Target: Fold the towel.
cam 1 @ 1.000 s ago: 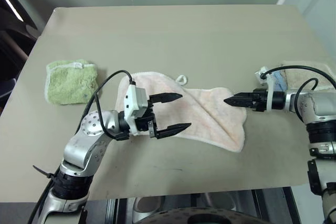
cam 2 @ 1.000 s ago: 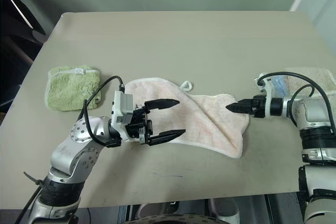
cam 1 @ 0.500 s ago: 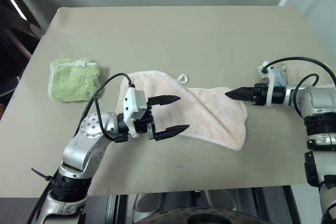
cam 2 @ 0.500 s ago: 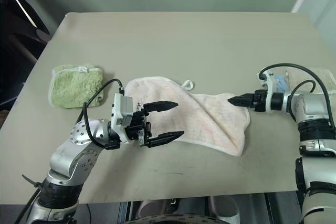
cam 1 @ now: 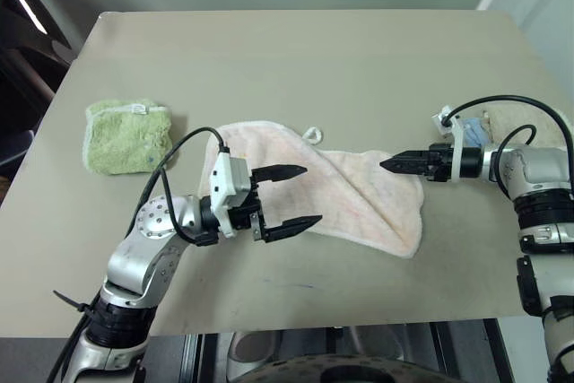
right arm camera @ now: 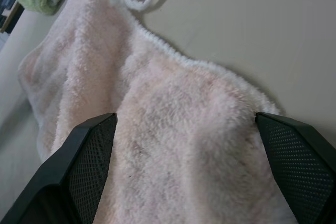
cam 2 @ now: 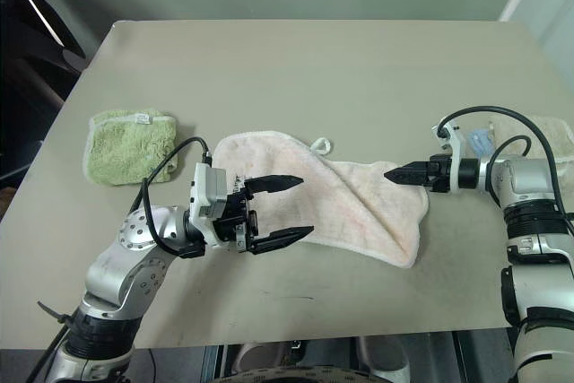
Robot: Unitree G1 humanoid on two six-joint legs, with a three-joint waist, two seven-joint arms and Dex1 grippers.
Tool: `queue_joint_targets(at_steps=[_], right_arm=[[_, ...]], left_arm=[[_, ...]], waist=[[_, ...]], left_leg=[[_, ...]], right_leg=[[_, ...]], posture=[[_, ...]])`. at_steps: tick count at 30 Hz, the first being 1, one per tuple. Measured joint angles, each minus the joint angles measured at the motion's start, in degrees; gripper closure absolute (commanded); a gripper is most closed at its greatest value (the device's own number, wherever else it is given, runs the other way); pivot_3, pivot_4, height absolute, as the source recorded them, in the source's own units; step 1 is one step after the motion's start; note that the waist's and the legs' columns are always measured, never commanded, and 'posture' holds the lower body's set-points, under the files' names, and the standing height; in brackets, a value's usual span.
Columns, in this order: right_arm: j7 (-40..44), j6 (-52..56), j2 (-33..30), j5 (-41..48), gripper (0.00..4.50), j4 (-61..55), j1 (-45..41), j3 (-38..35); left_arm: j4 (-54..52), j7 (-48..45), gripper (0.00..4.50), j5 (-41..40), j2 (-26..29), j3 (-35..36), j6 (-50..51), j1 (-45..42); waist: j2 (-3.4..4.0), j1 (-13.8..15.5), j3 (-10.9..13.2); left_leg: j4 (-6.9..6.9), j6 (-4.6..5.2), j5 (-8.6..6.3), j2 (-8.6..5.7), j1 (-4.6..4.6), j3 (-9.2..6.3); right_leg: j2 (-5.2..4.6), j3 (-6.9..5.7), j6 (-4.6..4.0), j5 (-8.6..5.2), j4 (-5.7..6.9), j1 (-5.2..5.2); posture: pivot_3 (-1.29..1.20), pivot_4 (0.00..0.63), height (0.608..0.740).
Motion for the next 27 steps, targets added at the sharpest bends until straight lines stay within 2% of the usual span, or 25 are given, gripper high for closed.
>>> queue_joint_targets(at_steps=[8,19,26,27], right_arm=[[0.96,-2.5,-1.59,-2.35,0.02,3.32,-1.04,0.02],[2.66,0.18,-0.81,-2.9,0.02,-9.7,4.77,2.08],[2.51,3.51,1.19,-1.42,0.02,-9.65,4.5,0.64],[2.4,3.62,1.57,-1.35,0.19,-9.42,4.34,0.52]], left_arm=[[1.12,-0.17,0.0,0.45,-0.29,-0.09,-1.42,0.4],[1.12,0.06,0.0,0.45,-0.45,-0.34,-1.42,-0.01],[1.08,0.26,0.0,0.45,-0.44,-0.34,-1.42,0.2],[1.08,0.29,0.0,0.46,-0.44,-0.34,-1.42,0.2]], waist=[[0.01,-0.01,0.0],[-0.01,-0.29,-0.01],[-0.01,-0.37,0.0],[-0.01,-0.37,0.0]], left_leg=[[-0.03,0.0,0.0,0.01,-0.01,0.01],[-0.03,-0.03,0.01,0.02,0.05,0.01],[-0.02,-0.04,0.01,0.04,0.06,0.01],[-0.02,-0.04,0.01,0.04,0.06,0.0]], right_leg=[[0.0,0.0,-0.01,0.0,0.01,-0.04],[0.03,-0.02,-0.06,-0.05,0.0,0.0],[0.05,-0.01,-0.06,-0.06,0.01,0.0],[0.05,-0.01,-0.06,-0.05,0.01,0.0]], posture=[[0.0,0.15,0.733],[0.0,0.15,0.733],[0.0,0.15,0.733],[0.0,0.15,0.733]])
